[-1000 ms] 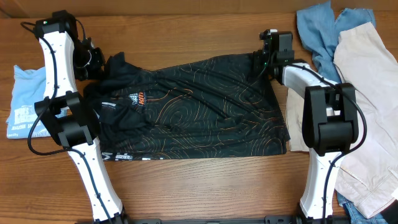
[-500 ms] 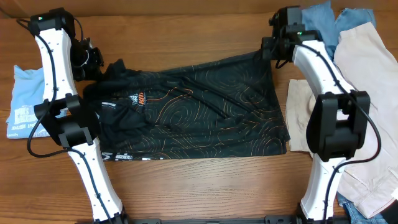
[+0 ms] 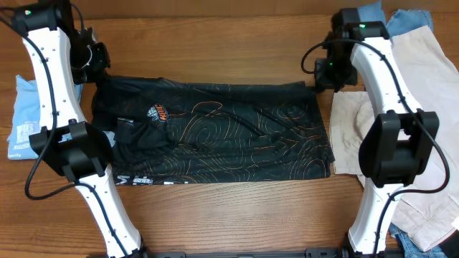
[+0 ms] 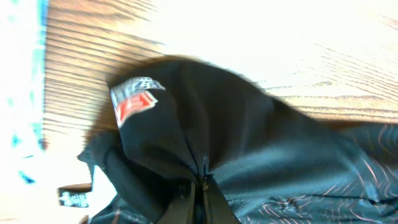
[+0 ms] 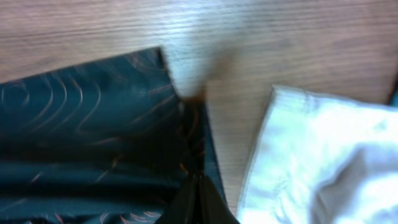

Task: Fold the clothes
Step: 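Fold the jersey's top half down toward the bottom edge with both grippers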

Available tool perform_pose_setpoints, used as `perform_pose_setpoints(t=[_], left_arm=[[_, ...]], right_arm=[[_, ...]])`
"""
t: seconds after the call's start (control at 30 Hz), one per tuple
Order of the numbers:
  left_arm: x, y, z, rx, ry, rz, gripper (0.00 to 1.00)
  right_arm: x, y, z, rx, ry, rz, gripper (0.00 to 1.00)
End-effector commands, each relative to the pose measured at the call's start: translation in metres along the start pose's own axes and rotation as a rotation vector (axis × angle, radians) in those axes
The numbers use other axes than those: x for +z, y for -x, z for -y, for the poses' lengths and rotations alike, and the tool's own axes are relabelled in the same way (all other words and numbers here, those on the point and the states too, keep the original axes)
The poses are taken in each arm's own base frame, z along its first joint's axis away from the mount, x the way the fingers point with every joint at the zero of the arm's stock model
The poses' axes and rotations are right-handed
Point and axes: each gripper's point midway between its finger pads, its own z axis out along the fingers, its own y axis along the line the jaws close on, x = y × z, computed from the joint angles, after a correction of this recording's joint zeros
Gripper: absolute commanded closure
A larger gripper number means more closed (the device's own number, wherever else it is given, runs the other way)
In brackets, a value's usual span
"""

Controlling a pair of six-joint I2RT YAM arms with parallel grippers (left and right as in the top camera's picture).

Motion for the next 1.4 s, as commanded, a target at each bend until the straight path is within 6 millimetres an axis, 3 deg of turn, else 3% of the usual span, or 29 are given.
perform_pose_setpoints(t=[0.0, 0.3, 0.7, 1.07, 1.37], left_arm=[[-0.02, -0.015, -0.005, 0.007, 0.058, 0.008, 0.96], [-0.002, -0.073, -0.014, -0.009, 0.079, -0.177, 0.96], [-0.009, -0.138, -0.034, -0.037, 0.181, -0.278, 0.96], [0.026, -0.157, -0.049, -0.059, 0.228, -0.329, 0.96], [0.041, -0.17, -0.058, -0.083, 0.27, -0.367, 0.96]], right_arm=[[-0.048, 0.003, 0.016, 0.053, -0.008, 0.088, 0.96], [-0.07, -0.032, 0.014, 0.066, 0.033, -0.002, 0.96], [-0.072, -0.078, 0.009, 0.08, 0.059, -0.194, 0.96], [-0.033, -0.133, 0.01, 0.085, 0.037, -0.408, 0.96], [-0.023, -0.169, 0.012, 0.089, 0.031, -0.475, 0.96]])
